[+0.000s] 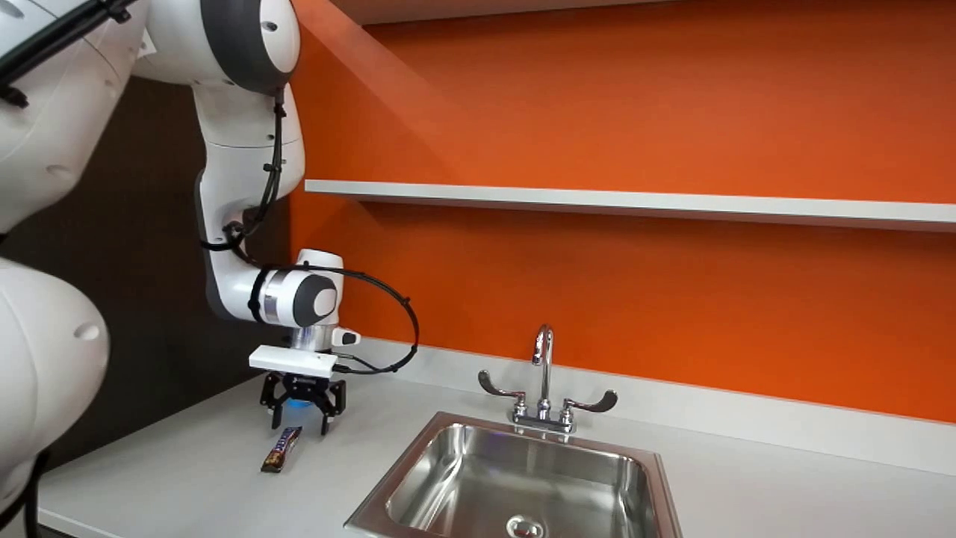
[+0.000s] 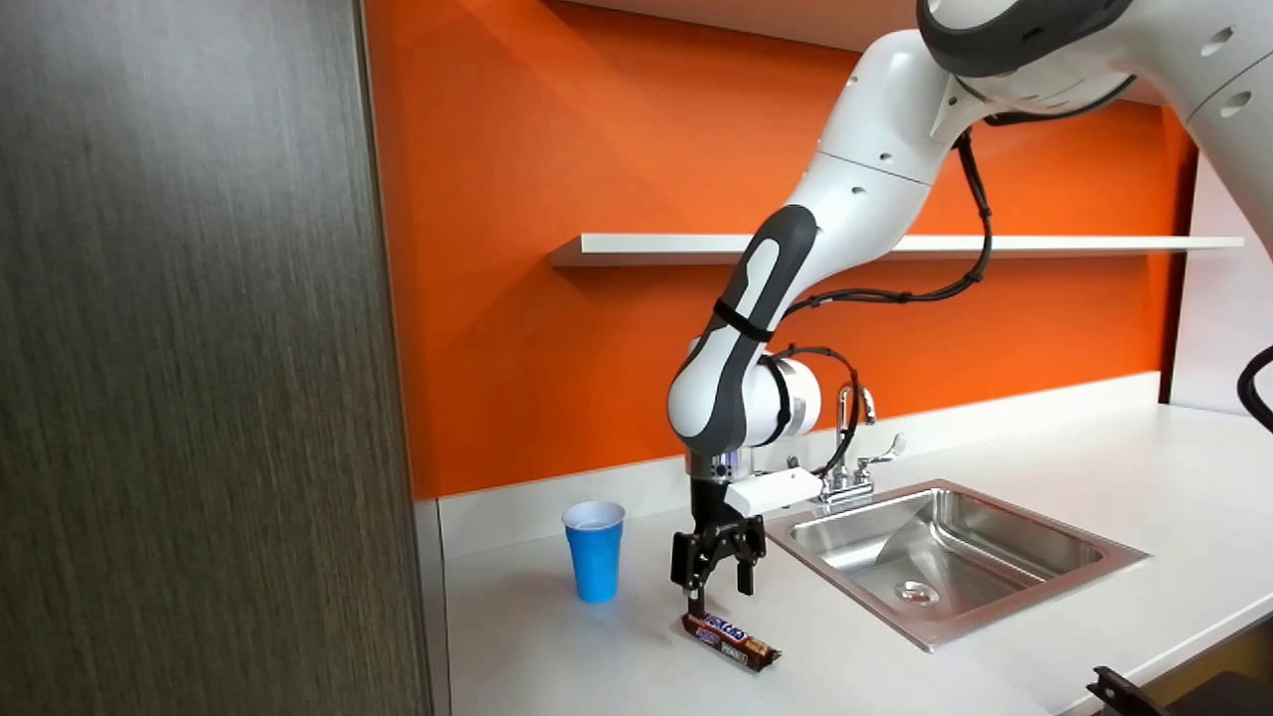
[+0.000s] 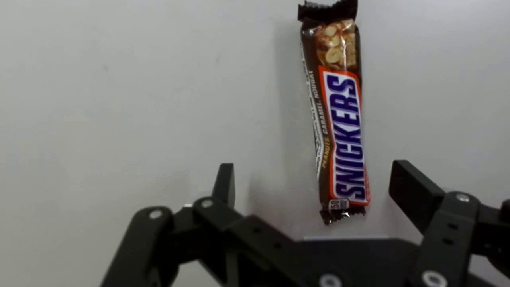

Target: Pick up the object from the counter and place it on the shelf

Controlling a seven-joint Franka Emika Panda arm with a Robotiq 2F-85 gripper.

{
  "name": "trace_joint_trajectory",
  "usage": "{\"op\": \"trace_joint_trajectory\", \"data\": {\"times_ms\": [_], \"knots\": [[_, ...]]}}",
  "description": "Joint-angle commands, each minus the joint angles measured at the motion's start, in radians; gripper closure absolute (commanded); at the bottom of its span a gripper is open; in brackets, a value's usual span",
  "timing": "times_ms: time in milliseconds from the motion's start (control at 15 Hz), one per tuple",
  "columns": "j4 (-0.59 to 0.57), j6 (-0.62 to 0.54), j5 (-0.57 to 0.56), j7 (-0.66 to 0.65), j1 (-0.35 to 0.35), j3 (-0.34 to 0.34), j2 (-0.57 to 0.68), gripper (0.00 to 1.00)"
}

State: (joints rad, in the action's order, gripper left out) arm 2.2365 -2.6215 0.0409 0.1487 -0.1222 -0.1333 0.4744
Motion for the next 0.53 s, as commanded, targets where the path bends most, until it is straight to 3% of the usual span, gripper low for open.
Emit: {"op": "trace_joint_trajectory", "data": {"times_ms": [0,467], "knots": [[0.006,0.007,-0.041,-0.026,-0.005,0.013,-0.004,0.0],[0.031,0.025,-0.053,-0.028,-0.016,0.007,-0.011,0.0]]}}
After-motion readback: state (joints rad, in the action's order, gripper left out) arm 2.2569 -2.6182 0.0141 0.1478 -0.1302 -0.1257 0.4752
